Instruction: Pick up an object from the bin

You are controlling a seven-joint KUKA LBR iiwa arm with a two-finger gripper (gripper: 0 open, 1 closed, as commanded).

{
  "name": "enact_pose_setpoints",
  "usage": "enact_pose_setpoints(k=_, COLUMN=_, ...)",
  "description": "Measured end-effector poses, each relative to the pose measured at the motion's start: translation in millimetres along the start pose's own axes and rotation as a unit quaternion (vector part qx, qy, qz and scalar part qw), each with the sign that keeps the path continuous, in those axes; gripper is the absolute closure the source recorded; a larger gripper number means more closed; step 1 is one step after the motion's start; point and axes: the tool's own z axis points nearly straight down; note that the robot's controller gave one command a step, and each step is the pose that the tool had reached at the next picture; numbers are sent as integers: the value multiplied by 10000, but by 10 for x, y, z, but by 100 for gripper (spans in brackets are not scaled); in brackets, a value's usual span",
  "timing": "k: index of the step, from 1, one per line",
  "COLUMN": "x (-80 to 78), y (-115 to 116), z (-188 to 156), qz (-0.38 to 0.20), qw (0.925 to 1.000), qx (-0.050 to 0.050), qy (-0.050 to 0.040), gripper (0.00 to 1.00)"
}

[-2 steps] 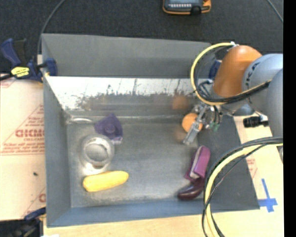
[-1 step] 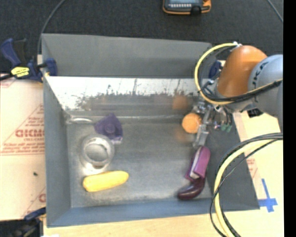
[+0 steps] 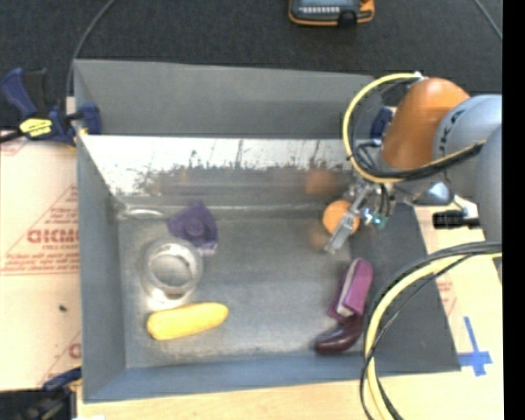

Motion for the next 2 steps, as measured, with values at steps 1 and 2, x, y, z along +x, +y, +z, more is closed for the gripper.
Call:
enact_pose_setpoints(k=1, x=-47, y=-77, z=5, qz=-1780, qw=9839, qx=92, qy=-100, gripper=100)
enact_pose_setpoints(k=2, x=-47, y=-78, z=3, qz=-1783, qw=9839, qx=95, qy=-101, gripper=100)
